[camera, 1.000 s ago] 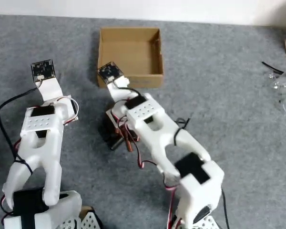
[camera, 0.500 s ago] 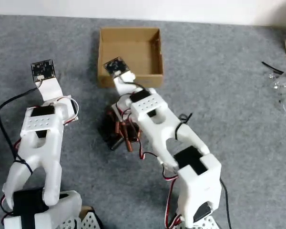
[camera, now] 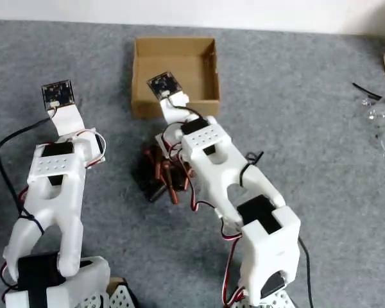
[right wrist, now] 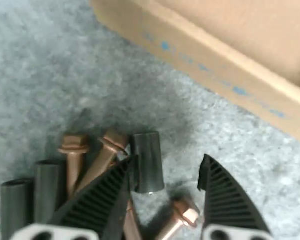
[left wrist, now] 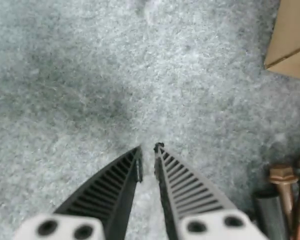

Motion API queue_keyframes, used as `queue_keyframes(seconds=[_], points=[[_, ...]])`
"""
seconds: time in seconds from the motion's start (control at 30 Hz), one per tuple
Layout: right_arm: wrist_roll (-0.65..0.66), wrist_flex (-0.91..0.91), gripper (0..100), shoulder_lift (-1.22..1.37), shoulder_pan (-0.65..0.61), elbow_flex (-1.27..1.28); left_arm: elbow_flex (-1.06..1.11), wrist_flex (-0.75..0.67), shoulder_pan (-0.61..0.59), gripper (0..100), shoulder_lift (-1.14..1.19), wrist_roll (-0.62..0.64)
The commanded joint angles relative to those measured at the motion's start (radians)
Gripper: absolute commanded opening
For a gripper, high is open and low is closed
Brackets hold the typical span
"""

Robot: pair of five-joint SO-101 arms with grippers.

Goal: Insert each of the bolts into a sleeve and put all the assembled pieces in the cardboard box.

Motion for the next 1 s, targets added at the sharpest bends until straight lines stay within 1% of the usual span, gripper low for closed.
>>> queue_keyframes(seconds=[0.0,0.13,0.37,0.57,0.73,0.97], points=[[0.014,-0.028,18.3,-0.007,-0.025,-0.041,-0.005,-0.012,-0.007,6,-0.012,0.011],[0.014,-0.028,18.3,-0.001,-0.027,-0.039,-0.005,-0.012,-0.007,6,-0.012,0.011],[0.018,-0.008,18.3,0.116,-0.042,-0.048,-0.005,-0.012,-0.007,6,-0.012,0.011],[0.017,0.018,18.3,0.124,-0.042,-0.065,-0.005,-0.012,-0.007,6,-0.010,0.011],[0.014,-0.015,18.3,0.127,-0.045,-0.062,-0.005,-0.014,-0.005,6,-0.010,0.011],[0.014,-0.013,18.3,0.127,-0.047,-0.059,-0.005,-0.014,-0.005,6,-0.008,0.011]])
